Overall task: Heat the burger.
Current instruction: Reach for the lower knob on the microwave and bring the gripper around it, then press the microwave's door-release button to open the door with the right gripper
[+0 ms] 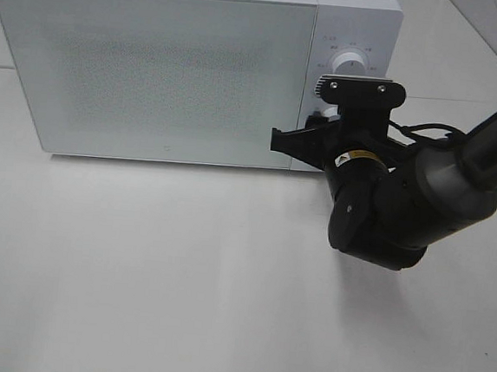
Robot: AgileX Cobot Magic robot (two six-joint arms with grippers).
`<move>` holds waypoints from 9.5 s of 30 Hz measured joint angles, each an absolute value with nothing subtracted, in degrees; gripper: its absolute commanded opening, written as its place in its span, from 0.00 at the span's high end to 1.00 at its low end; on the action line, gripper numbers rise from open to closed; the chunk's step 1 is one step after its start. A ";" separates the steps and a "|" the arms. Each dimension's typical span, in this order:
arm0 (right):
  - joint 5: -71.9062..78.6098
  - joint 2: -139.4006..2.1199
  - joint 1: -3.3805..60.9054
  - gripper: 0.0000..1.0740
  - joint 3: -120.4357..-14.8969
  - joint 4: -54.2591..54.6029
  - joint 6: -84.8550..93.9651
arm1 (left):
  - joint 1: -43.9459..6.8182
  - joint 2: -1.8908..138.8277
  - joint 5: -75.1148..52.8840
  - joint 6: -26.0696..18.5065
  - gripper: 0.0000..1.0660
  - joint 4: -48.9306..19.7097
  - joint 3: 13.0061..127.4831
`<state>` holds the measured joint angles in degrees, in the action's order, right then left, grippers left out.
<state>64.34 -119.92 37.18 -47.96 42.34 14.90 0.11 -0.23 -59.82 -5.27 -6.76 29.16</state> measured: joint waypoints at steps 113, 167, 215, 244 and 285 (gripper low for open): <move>66.06 -119.92 37.30 0.48 -47.15 41.31 -79.76 | 0.11 -0.23 -59.82 -5.27 0.08 -6.76 29.16; -10.14 -79.30 36.96 0.35 -37.18 3.84 -5.44 | 0.11 -0.23 -59.82 -5.27 0.08 -6.76 29.16; -52.60 -41.83 25.50 0.35 -40.05 -3.72 -7.39 | 0.11 -0.23 -59.82 -5.27 0.08 -6.76 29.16; -57.47 -4.30 10.71 0.35 -29.11 -4.58 -8.82 | 0.11 -0.23 -59.82 -5.27 0.08 -6.76 29.16; -51.17 -7.91 10.54 0.34 -29.91 -4.18 -8.82 | 0.11 -0.23 -59.82 -5.27 0.08 -6.82 29.16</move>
